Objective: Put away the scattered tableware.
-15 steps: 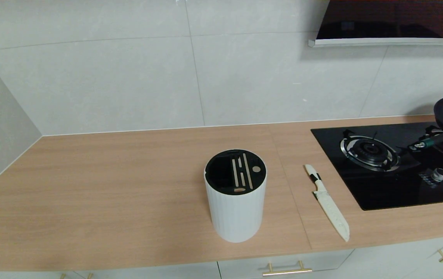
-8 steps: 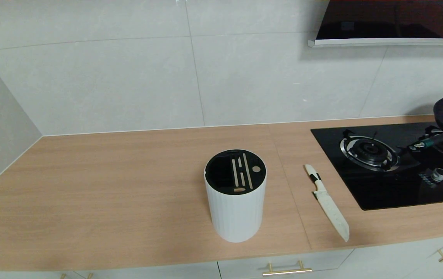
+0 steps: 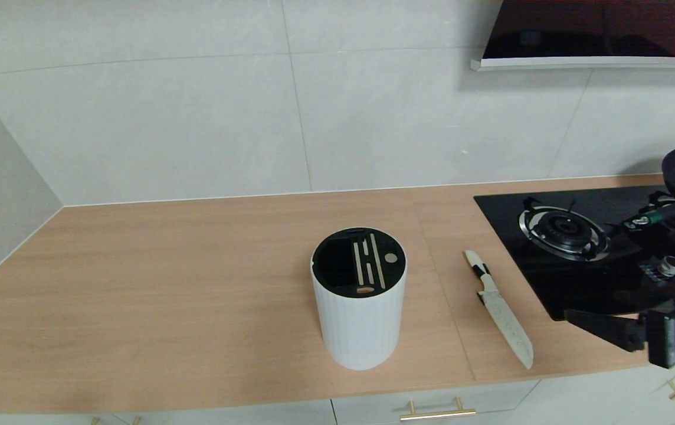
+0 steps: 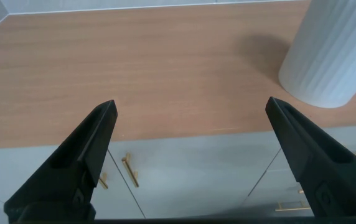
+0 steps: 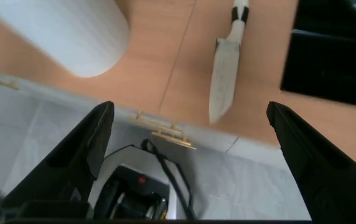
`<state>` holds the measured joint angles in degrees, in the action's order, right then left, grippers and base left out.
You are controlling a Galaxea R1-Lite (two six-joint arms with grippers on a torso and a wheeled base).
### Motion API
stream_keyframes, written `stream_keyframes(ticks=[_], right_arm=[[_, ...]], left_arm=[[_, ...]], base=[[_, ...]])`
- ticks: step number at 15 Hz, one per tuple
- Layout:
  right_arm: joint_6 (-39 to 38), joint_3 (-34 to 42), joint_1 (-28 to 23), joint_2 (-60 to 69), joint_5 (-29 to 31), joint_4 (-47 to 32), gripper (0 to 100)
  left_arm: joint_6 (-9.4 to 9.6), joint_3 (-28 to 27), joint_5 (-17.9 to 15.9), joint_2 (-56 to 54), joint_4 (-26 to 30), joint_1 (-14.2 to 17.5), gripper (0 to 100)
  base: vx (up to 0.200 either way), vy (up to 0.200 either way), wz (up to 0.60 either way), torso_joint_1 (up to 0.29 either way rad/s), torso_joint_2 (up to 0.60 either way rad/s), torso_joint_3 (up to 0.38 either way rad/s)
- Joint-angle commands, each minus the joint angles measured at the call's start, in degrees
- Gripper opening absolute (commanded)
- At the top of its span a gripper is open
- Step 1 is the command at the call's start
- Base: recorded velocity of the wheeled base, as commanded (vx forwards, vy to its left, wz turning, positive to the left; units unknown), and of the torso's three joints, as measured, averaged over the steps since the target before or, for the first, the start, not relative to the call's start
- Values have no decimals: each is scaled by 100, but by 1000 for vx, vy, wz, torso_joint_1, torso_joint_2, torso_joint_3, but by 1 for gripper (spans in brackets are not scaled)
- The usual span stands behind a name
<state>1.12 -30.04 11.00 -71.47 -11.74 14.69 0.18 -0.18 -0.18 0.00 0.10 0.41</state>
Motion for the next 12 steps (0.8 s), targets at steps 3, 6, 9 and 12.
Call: stream_keyframes(ticks=[3, 6, 9, 12], right_arm=[[28, -477, 280, -2776, 532, 1704, 100], [37, -600, 289, -3839, 796, 2398, 100], [37, -617, 289, -4621, 989, 3295, 100], [20, -688, 280, -4964, 1121, 3690, 100]], left_arm=[[-1, 1, 1, 9, -1, 2, 100], [-1, 1, 1, 0, -1, 2, 100], [-1, 1, 1, 0, -1, 2, 100], [-1, 1, 1, 0, -1, 2, 100]], base=[[0, 0, 0, 0, 0, 0], [0, 0, 0, 0, 0, 0], [0, 0, 0, 0, 0, 0], [0, 0, 0, 0, 0, 0]])
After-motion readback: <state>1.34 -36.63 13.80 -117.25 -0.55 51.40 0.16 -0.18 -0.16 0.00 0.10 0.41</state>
